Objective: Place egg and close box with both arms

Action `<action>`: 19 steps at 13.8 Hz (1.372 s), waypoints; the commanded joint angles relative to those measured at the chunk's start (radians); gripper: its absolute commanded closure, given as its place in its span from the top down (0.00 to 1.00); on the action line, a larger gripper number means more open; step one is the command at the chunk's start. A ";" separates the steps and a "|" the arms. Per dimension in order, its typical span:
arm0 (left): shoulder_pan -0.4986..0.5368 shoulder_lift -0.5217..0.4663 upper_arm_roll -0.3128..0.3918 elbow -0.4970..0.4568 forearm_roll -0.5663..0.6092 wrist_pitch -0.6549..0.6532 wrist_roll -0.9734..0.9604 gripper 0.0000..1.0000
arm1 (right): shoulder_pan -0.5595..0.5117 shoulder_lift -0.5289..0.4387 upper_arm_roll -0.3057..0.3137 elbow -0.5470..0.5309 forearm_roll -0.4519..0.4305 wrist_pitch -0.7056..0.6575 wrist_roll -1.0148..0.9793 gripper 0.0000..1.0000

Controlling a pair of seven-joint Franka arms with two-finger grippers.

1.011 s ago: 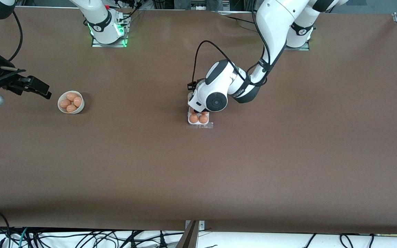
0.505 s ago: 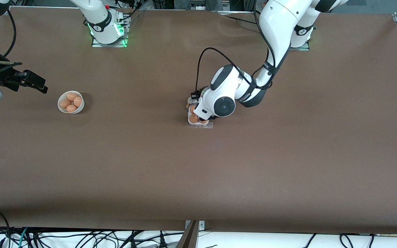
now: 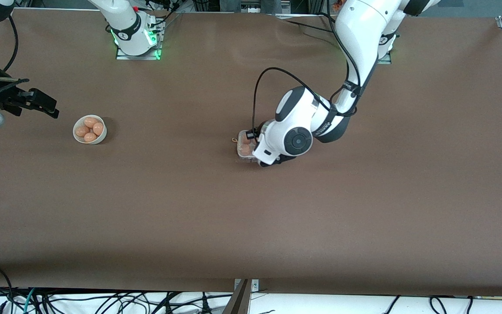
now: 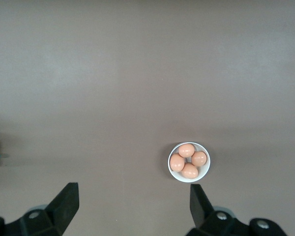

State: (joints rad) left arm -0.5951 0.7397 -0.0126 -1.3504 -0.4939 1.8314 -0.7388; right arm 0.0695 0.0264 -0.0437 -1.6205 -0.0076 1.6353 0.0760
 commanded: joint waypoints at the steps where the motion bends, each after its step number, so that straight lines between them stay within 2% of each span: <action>1: 0.001 -0.014 0.060 0.078 0.159 -0.081 0.001 0.70 | -0.022 -0.030 0.018 -0.019 -0.014 -0.023 -0.016 1.00; 2: 0.015 -0.025 0.069 0.115 0.257 -0.133 0.015 0.82 | -0.022 -0.026 0.018 -0.015 -0.014 -0.034 -0.016 1.00; 3: 0.037 -0.031 0.068 0.157 0.317 -0.179 0.048 0.89 | -0.022 -0.020 0.019 -0.003 -0.014 -0.037 -0.019 1.00; 6: 0.145 -0.060 0.075 0.237 0.339 -0.235 0.159 0.96 | -0.022 -0.017 0.022 0.001 -0.014 -0.038 -0.053 1.00; 7: 0.176 -0.071 0.077 0.246 0.341 -0.235 0.180 0.99 | -0.034 -0.019 0.044 0.001 -0.015 -0.038 -0.045 1.00; 9: 0.216 -0.088 0.089 0.263 0.397 -0.235 0.200 1.00 | -0.062 -0.019 0.079 0.001 -0.017 -0.037 -0.039 1.00; 13: 0.265 -0.105 0.097 0.267 0.606 -0.235 0.260 1.00 | -0.059 -0.003 0.077 -0.001 -0.018 -0.035 -0.038 1.00; 16: 0.334 -0.118 0.095 0.267 0.643 -0.238 0.347 1.00 | -0.060 -0.002 0.077 0.001 -0.017 -0.034 -0.038 1.00; 19: 0.425 -0.207 0.091 0.241 0.647 -0.236 0.520 1.00 | -0.059 0.000 0.077 0.002 -0.015 -0.037 -0.030 1.00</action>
State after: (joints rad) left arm -0.2221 0.6070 0.0922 -1.0891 0.1265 1.6139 -0.3289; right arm 0.0305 0.0317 0.0123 -1.6200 -0.0128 1.6105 0.0433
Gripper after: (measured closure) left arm 0.000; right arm 0.000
